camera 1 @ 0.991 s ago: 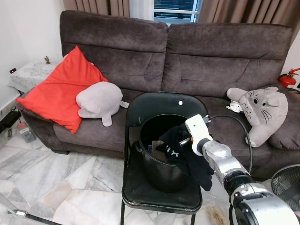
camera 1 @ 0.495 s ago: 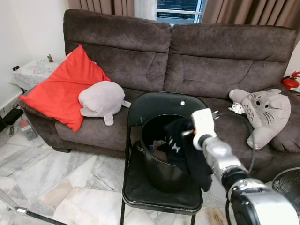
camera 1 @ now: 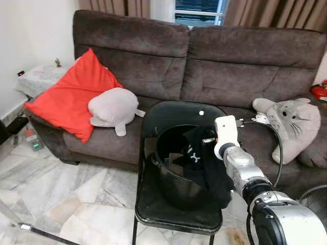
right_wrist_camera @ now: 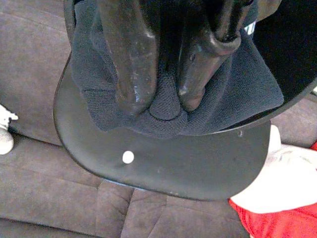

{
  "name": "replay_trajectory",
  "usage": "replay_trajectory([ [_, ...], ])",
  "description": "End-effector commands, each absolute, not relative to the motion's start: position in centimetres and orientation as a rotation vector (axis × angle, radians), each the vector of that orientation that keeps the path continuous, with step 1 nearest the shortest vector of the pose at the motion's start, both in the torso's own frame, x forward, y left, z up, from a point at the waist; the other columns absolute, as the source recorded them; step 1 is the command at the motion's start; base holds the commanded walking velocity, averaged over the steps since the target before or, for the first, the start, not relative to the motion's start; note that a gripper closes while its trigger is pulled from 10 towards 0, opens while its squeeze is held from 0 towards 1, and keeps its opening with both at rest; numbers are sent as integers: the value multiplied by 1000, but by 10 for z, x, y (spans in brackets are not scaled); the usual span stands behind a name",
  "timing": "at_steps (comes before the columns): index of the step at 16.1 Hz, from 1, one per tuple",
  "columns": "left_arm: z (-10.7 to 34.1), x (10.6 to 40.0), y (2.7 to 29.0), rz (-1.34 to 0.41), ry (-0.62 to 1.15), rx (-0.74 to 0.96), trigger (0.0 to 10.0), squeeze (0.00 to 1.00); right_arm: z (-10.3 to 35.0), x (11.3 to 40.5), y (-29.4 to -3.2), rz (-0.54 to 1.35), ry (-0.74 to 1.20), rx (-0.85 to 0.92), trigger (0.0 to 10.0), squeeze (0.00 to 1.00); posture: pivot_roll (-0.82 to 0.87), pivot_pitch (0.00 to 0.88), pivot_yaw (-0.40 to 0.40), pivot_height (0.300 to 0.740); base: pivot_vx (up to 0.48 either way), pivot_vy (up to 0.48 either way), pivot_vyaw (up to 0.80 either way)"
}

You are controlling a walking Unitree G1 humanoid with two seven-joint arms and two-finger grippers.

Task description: Hang hanger

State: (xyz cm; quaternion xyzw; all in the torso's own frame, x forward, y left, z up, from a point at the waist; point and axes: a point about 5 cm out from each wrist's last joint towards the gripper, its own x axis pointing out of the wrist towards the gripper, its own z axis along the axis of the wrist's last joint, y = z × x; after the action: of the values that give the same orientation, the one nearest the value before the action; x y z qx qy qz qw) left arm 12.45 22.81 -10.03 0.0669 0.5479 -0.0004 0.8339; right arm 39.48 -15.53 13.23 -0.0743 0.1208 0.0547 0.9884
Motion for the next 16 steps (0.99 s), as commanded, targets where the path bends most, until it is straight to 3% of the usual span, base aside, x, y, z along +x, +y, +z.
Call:
replay_trajectory([
  [1,-101,118,233,22,1183,137,10000,0,135,397,-153,106,252,-138,0,0,168,0,-53,740,0,0,0],
  [2,-101,116,234,25,1187,138,10000,0,131,395,-151,115,270,-141,0,0,182,0,-51,740,0,0,0],
  [3,-101,115,236,27,1189,140,10000,0,128,394,-149,126,283,-152,3647,0,186,0,-47,740,0,0,0],
  [4,-102,114,237,28,1192,142,10000,0,124,393,-148,121,299,-170,8588,0,192,0,-46,740,0,0,0],
  [5,-101,114,237,28,1194,145,10000,0,122,392,-148,116,309,-141,10000,0,194,0,-45,740,0,0,0],
  [6,-101,113,238,28,1196,148,10000,0,121,391,-148,108,316,-139,10000,1000,198,0,-42,740,0,0,0],
  [16,-101,112,241,20,1204,159,10000,0,110,386,-155,53,375,-126,10000,1000,205,0,-32,740,0,0,0],
])
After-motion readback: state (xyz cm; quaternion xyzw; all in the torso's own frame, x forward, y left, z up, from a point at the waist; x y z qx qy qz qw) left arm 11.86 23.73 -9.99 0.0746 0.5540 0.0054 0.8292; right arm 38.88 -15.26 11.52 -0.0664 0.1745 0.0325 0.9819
